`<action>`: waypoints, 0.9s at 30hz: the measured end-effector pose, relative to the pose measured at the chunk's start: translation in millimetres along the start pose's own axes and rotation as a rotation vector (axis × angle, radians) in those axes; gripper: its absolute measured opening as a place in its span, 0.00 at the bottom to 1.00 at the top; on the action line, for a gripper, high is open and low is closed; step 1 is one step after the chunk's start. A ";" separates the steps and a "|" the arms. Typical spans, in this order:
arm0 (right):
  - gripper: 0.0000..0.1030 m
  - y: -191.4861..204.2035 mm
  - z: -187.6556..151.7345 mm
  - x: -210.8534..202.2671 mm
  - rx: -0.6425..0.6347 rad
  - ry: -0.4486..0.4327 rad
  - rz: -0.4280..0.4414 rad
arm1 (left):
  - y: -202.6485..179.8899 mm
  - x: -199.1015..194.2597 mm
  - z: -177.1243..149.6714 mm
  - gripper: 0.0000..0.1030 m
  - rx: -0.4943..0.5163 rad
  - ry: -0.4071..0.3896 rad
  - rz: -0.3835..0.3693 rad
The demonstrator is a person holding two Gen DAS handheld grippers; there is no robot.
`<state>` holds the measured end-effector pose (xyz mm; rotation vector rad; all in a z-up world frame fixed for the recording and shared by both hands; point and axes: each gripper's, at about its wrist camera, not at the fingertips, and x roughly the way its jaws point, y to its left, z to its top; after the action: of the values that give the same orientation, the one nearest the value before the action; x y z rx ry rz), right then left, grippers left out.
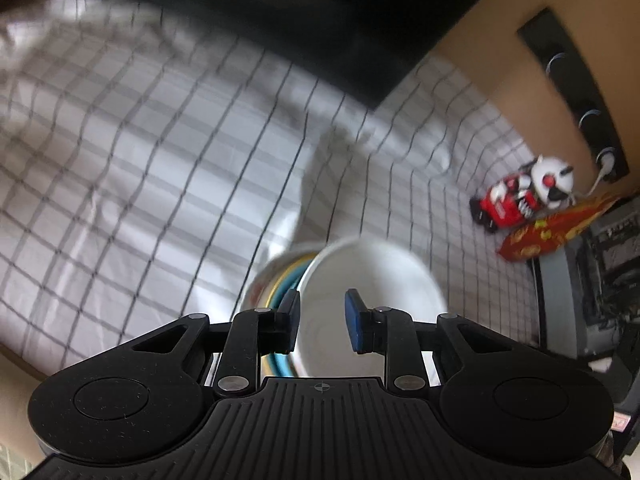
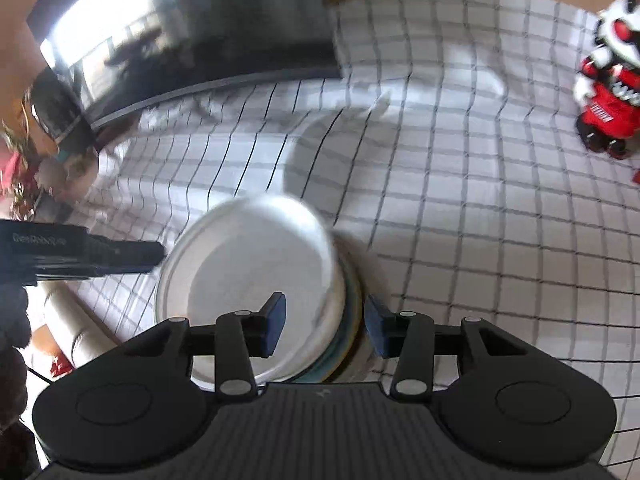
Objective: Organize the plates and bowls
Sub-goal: 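Open both tools and release the stack on the floral plate, then grasp the white red-sided tray's rim with both tools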
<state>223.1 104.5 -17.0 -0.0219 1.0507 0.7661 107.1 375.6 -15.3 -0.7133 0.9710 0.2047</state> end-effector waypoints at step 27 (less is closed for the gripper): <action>0.51 -404.6 -187.6 -149.3 0.606 -0.242 -0.568 | -380.9 295.6 -176.5 0.27 0.300 0.625 -0.332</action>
<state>272.1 -348.9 -132.0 0.2745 0.9432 -0.0789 330.2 -68.8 -143.1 -0.6582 1.4163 -0.4755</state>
